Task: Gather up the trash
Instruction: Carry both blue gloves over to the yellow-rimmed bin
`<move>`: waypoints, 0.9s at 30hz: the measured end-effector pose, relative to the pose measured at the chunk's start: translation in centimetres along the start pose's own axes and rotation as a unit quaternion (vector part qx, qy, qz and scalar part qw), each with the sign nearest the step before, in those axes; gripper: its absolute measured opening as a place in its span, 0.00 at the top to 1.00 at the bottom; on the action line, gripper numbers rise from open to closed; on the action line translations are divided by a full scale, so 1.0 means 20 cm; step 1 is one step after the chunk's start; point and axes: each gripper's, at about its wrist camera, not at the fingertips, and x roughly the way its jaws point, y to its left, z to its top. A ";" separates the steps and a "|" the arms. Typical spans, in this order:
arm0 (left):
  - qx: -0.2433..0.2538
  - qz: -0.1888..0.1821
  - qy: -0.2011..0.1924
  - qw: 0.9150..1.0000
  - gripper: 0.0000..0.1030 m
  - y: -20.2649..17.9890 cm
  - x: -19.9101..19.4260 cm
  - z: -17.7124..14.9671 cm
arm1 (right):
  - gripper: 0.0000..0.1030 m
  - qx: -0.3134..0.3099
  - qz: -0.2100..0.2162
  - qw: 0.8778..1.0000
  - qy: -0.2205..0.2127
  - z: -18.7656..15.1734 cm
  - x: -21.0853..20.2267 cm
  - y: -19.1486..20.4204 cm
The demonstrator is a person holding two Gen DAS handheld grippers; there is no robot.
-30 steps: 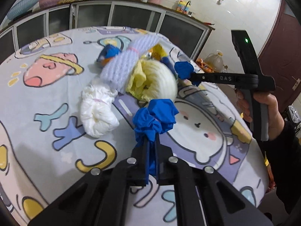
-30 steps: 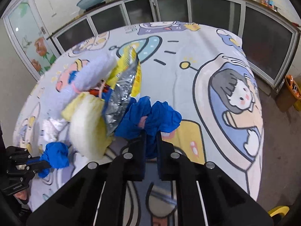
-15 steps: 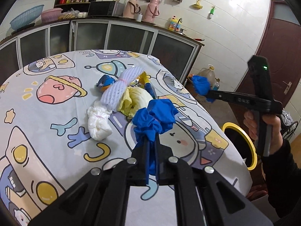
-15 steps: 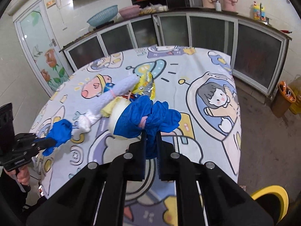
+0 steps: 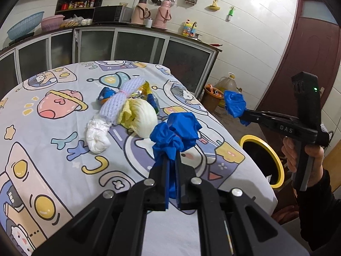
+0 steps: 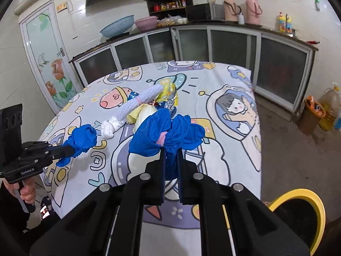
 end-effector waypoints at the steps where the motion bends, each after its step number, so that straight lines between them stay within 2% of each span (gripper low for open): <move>1: 0.001 0.000 0.000 1.000 0.96 -0.01 0.00 0.00 | 0.91 0.003 -0.008 1.000 -0.005 -0.01 -0.03 0.00; 6: 0.005 -0.009 0.003 1.000 0.96 -0.05 0.02 -0.01 | 0.91 0.016 -0.053 0.998 -0.018 -0.07 -0.11 -0.02; 15: 0.031 -0.036 0.005 0.999 0.96 -0.20 0.11 0.03 | 0.91 0.067 -0.133 0.988 -0.033 -0.21 -0.24 -0.18; 27: 0.091 -0.098 0.029 0.991 0.96 -0.61 0.41 0.15 | 0.91 0.129 -0.214 0.967 -0.047 -0.42 -0.44 -0.49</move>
